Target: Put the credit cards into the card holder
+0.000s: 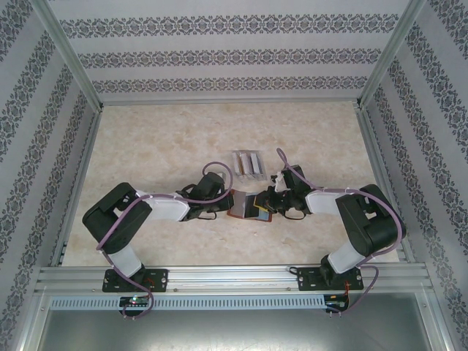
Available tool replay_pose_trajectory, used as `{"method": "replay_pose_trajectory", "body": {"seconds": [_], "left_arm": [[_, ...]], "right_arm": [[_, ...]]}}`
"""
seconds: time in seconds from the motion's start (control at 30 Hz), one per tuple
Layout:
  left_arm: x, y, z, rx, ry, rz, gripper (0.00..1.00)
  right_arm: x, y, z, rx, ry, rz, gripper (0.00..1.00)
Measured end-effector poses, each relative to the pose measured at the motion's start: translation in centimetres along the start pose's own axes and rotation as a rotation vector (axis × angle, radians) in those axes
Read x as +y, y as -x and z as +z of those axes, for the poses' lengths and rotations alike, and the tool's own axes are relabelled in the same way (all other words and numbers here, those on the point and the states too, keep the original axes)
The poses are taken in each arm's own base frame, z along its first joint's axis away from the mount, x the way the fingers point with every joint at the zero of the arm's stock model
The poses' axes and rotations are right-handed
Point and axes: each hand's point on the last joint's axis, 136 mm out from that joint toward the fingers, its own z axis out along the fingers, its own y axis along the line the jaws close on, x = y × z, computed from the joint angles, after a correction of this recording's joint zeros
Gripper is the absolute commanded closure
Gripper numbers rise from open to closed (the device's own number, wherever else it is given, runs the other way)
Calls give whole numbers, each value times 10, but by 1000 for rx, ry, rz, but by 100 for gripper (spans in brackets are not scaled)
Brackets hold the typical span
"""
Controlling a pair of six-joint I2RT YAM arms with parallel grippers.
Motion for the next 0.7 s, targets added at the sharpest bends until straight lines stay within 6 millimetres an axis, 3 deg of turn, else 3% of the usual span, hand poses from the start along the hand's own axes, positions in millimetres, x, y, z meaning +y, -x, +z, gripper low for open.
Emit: {"method": "replay_pose_trajectory", "body": {"seconds": [0.27, 0.4, 0.57, 0.7], "left_arm": [[0, 1, 1, 13, 19, -2, 100], [-1, 1, 3, 18, 18, -2, 100], [0, 0, 4, 20, 19, -5, 100], [0, 0, 4, 20, 19, -8, 100]], "right_arm": [[0, 2, -2, -19, -10, -4, 77], [-5, -1, -4, -27, -27, 7, 93], [-2, 1, -4, -35, -11, 14, 100], [0, 3, -4, -44, 0, 24, 100]]}}
